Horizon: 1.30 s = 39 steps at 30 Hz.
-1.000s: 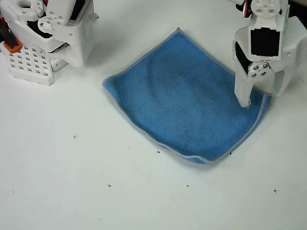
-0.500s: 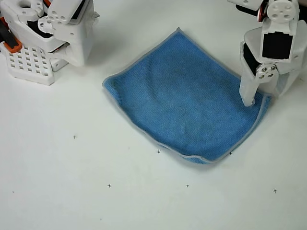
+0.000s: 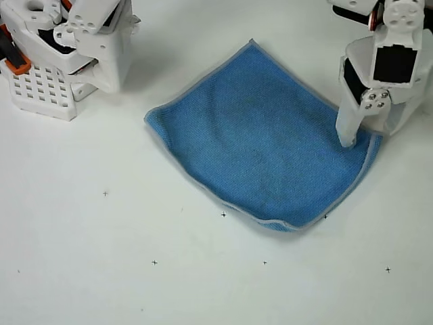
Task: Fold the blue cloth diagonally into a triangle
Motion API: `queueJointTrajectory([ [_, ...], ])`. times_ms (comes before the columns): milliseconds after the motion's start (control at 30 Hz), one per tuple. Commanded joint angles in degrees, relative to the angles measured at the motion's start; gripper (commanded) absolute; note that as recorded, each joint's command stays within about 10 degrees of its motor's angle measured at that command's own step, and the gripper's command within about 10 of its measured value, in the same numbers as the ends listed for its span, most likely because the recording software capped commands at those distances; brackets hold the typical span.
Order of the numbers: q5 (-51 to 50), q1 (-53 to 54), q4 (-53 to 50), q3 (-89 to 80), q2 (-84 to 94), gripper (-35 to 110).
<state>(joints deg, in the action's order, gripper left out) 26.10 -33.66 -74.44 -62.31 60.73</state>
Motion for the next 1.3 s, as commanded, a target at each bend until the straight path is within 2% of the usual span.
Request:
queueJointTrajectory([
  [0,-0.44,-0.97,-2.11,7.65,1.05,25],
  [867,-2.64,0.44,-1.93,4.31,1.05,13],
  [1267,-3.25,0.7,-1.93,3.87,1.05,1],
])
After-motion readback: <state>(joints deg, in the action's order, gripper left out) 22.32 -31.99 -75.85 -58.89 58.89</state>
